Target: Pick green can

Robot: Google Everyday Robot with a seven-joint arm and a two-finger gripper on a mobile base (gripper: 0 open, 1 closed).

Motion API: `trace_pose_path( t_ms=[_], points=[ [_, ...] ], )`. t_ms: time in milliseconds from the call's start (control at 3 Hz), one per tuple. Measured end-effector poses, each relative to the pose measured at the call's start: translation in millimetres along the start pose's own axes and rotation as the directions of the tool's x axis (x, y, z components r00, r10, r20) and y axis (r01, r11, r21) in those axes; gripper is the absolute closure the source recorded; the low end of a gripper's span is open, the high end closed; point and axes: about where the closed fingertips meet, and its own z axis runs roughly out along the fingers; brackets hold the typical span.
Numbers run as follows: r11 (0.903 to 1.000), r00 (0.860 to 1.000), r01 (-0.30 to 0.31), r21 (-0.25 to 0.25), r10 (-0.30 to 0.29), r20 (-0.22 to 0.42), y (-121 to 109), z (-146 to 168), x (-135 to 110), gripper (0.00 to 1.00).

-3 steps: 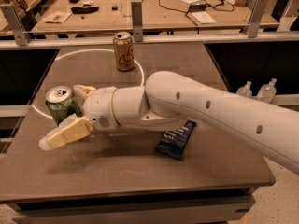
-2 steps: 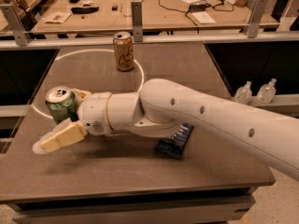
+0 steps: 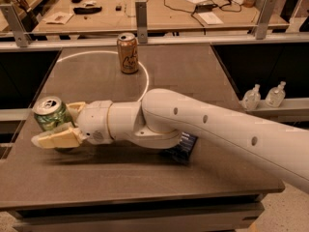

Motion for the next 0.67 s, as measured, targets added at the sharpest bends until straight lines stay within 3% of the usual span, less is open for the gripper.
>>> trace_pose_path(
  t_ms=[667],
  points=[
    [0.9998,1.0,-0.014,-0.016,0.014,0.028,-9.6,-6.9,-13.7,0.88]
  ],
)
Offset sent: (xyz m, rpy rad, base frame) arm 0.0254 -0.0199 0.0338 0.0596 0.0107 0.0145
